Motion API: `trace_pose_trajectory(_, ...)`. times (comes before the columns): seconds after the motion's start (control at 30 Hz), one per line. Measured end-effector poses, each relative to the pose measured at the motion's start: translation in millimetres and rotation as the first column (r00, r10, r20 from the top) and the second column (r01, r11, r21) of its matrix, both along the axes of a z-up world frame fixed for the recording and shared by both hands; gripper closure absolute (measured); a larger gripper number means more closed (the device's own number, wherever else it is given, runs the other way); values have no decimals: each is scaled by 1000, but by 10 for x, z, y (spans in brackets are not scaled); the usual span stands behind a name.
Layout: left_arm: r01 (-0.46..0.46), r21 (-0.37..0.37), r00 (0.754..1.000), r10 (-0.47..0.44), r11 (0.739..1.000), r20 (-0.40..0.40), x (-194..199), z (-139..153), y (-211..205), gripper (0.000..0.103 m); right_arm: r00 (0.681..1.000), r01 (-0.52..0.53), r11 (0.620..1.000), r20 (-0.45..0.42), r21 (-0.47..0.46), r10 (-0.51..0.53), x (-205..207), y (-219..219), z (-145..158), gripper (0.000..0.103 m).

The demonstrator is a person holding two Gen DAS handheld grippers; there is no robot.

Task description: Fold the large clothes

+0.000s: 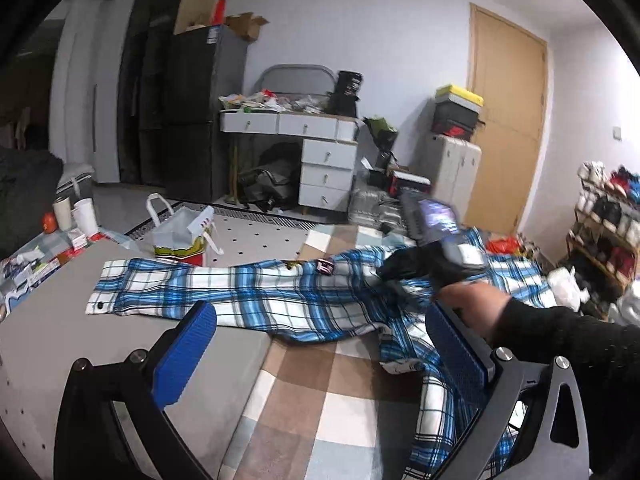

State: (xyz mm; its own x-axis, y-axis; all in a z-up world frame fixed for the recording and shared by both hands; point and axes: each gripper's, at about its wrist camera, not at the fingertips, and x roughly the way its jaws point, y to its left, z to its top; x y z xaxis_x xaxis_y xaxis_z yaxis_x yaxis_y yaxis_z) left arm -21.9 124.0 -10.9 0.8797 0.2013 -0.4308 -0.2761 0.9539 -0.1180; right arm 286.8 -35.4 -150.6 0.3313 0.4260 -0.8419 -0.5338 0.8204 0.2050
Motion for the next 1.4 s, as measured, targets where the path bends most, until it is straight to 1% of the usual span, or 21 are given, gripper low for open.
trace_pose_trajectory(0.1, 13, 21, 1000, -13, 1000, -4, 14, -7, -32, 1, 996, -80, 997, -52, -20, 79, -100, 80, -232, 97)
trace_pose_trajectory(0.2, 20, 11, 1000, -20, 1000, -6, 29, 0, -30, 1, 976, -176, 983, -125, 45, 180, -279, 1, -275, 93)
trace_pose_trajectory(0.33, 29, 65, 999, -27, 997, -33, 55, -29, -90, 1, 977, -196, 972, -57, 128, 204, -515, -493, 21, 67)
trace_pose_trajectory(0.43, 78, 61, 989, -70, 995, -131, 195, -170, -127, 1, 993, -108, 990, 49, 88, 104, -625, -1272, 267, 47)
trace_pose_trajectory(0.47, 104, 49, 981, -95, 993, -172, 240, -228, -140, 1, 995, -71, 996, 81, 61, 66, -689, -1588, 342, 45)
trace_pose_trajectory(0.53, 149, 39, 953, -133, 988, -271, 340, -385, -202, 1, 993, 2, 1000, 119, 23, -4, -858, -2087, 454, 43)
trace_pose_trajectory(0.6, 201, 23, 914, -179, 979, -364, 410, -561, -289, 1, 988, 74, 997, 135, 38, -78, -1078, -2564, 549, 43)
trace_pose_trajectory(0.67, 245, -57, 867, -246, 968, -433, 423, -742, -366, 1, 975, 139, 982, 155, 130, -159, -1384, -2943, 690, 43)
trace_pose_trajectory(0.7, 248, -88, 850, -260, 965, -457, 415, -809, -386, 1, 967, 165, 969, 163, 185, -196, -1518, -3062, 729, 39)
trace_pose_trajectory(0.73, 255, -141, 820, -291, 957, -492, 397, -917, -418, 1, 955, 192, 950, 174, 247, -239, -1699, -3187, 781, 31)
trace_pose_trajectory(0.83, 292, -253, 764, -384, 922, -519, 328, -1053, -515, 1, 930, 213, 894, 199, 394, -309, -2217, -3296, 843, 24)
trace_pose_trajectory(0.9, 301, -247, 739, -389, 921, -550, 265, -1141, -614, 1, 935, 193, 866, 181, 462, -305, -2447, -3225, 857, 24)
trace_pose_trajectory(1.0, 350, -173, 695, -379, 921, -611, 241, -1264, -816, 1, 952, 153, 841, 152, 520, -267, -2685, -3133, 852, 23)
trace_pose_trajectory(1.03, 358, -169, 689, -382, 918, -616, 240, -1286, -845, 10, 955, 146, 839, 147, 524, -258, -2758, -3118, 849, 23)
trace_pose_trajectory(1.1, 359, -148, 700, -371, 921, -611, 229, -1275, -884, 25, 962, 108, 846, 159, 522, -221, -2877, -3101, 835, 23)
trace_pose_trajectory(1.13, 365, -131, 705, -366, 922, -607, 224, -1268, -912, 43, 959, 107, 858, 174, 503, -222, -2922, -3098, 821, 23)
trace_pose_trajectory(1.17, 373, -105, 709, -356, 922, -609, 226, -1261, -942, 55, 956, 113, 867, 185, 486, -227, -2955, -3094, 813, 22)
trace_pose_trajectory(1.23, 377, -105, 708, -360, 920, -607, 250, -1243, -948, 93, 953, 110, 877, 199, 468, -226, -2963, -3079, 802, 21)
trace_pose_trajectory(1.27, 360, -130, 704, -361, 924, -611, 249, -1244, -921, 99, 951, 109, 879, 208, 465, -228, -2963, -3079, 803, 21)
trace_pose_trajectory(1.33, 331, -189, 690, -374, 924, -619, 201, -1218, -763, 102, 948, 112, 876, 213, 468, -235, -2951, -3091, 792, 21)
trace_pose_trajectory(1.4, 321, -186, 682, -363, 929, -635, 148, -1222, -708, 102, 948, 131, 871, 198, 473, -250, -2955, -3142, 750, 21)
